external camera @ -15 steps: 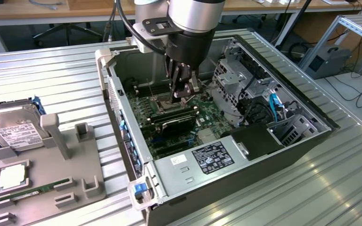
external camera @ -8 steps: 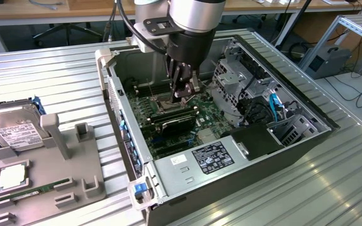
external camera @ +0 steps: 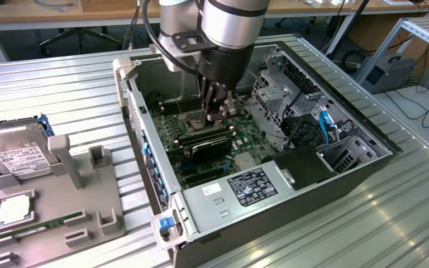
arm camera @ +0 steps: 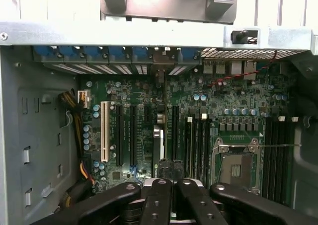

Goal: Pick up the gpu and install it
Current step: 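Press down on the gpu until it lock into place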

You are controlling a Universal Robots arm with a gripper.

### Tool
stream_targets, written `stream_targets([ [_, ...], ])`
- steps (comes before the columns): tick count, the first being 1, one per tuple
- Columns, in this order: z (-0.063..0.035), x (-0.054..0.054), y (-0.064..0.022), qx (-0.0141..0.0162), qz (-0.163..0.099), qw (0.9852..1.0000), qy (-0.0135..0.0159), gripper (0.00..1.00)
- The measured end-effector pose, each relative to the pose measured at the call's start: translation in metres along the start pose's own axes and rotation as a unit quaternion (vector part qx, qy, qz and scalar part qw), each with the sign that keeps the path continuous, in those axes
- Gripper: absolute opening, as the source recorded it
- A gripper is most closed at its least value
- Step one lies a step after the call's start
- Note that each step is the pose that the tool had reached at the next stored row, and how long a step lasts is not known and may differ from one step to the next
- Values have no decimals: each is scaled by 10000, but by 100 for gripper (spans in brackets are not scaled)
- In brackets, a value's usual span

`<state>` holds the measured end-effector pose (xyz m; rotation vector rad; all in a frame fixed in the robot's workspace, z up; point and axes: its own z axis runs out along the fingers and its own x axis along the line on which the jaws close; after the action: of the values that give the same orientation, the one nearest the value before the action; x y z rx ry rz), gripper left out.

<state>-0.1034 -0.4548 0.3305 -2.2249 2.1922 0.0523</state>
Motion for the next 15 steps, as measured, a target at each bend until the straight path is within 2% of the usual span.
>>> stream_targets([
  [3,83,1,-1,0,0,10000,0,11],
  [9,96,1,-1,0,0,10000,0,11],
  [13,237,5,-2,-1,0,10000,1,11],
  [15,238,5,-2,0,0,10000,1,11],
])
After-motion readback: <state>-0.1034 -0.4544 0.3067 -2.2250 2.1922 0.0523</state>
